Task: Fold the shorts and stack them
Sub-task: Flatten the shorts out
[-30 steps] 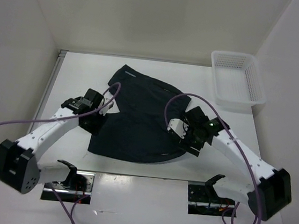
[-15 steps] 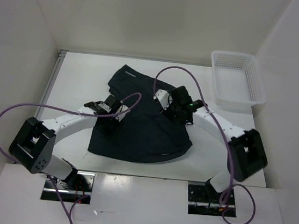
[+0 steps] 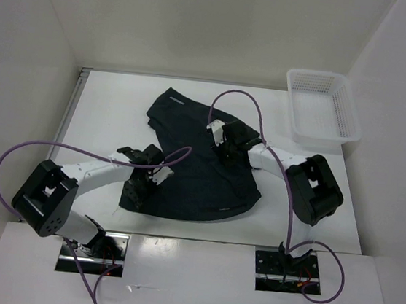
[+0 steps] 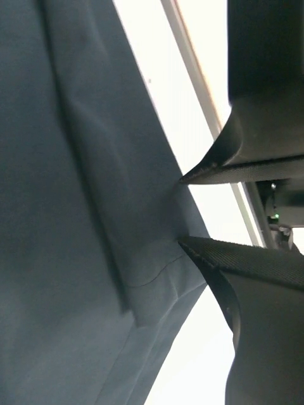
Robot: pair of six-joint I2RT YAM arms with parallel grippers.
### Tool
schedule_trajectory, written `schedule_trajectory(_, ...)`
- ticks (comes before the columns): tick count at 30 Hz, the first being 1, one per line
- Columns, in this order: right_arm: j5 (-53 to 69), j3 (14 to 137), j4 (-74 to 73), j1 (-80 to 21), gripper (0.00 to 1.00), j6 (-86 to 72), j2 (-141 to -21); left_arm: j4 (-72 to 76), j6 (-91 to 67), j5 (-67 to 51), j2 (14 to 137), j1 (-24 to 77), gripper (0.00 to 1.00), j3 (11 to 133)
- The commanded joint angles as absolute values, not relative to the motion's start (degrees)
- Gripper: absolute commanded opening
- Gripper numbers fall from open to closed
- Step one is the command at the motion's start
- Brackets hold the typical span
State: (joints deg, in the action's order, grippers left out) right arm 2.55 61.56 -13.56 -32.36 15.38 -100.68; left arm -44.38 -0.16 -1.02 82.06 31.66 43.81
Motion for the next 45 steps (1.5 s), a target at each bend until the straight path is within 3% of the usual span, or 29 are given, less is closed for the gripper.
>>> schedule_trajectory(1,2.4,62.9,-9.4,-32.3,0.32,11.5,-104.2,-48.2,0.0,-2.8,80.0,31.9,0.45,44.8)
schedule_trajectory(5,1.1,64.3,-8.7,-32.8,0.32,12.7,-106.5,-49.2,0.0,-2.8,78.1,31.4,0.38,50.2)
schedule_trajectory(10,1.4,65.7,-9.4,-32.8,0.32,13.3,-107.6,-38.4,0.0,-2.9,80.7,23.8,0.53,55.8)
schedule_trajectory(15,2.0,65.7,-9.9,-32.8,0.32,13.9,-107.1,-38.7,0.0,2.0,83.6,22.5,0.53,50.4)
schedule_trajectory(25,2.5,64.6,-9.9,-32.8,0.32,16.1,-106.0,-44.2,0.0,-7.2,87.1,21.9,0.56,49.0)
schedule_trajectory(29,2.5,64.1,-9.4,-32.8,0.32,16.1,-106.0,-47.5,0.0,-12.1,87.1,21.9,0.41,50.1)
schedule_trajectory(32,2.5,64.1,-9.4,-32.8,0.32,16.6,-106.0,-47.0,0.0,-11.1,87.6,21.9,0.36,50.0)
schedule_trajectory(35,2.5,64.1,-9.4,-32.8,0.32,17.1,-105.5,-46.5,0.0,-9.1,87.6,21.9,0.11,49.5)
schedule_trajectory(37,2.5,64.1,-9.4,-32.8,0.32,17.7,-104.9,-46.5,0.0,-8.3,87.6,21.9,0.03,49.5)
schedule_trajectory(43,3.1,62.5,-9.4,-32.8,0.32,18.4,-104.4,-56.0,0.0,-7.8,81.6,22.6,0.02,53.2)
schedule_trajectory(44,3.1,62.5,-9.4,-32.8,0.32,18.4,-104.4,-59.6,0.0,-7.1,80.5,23.9,0.03,53.2)
schedule_trajectory(45,3.1,62.0,-9.4,-32.8,0.32,18.4,-104.4,-60.2,0.0,-5.4,79.2,25.3,0.11,53.2)
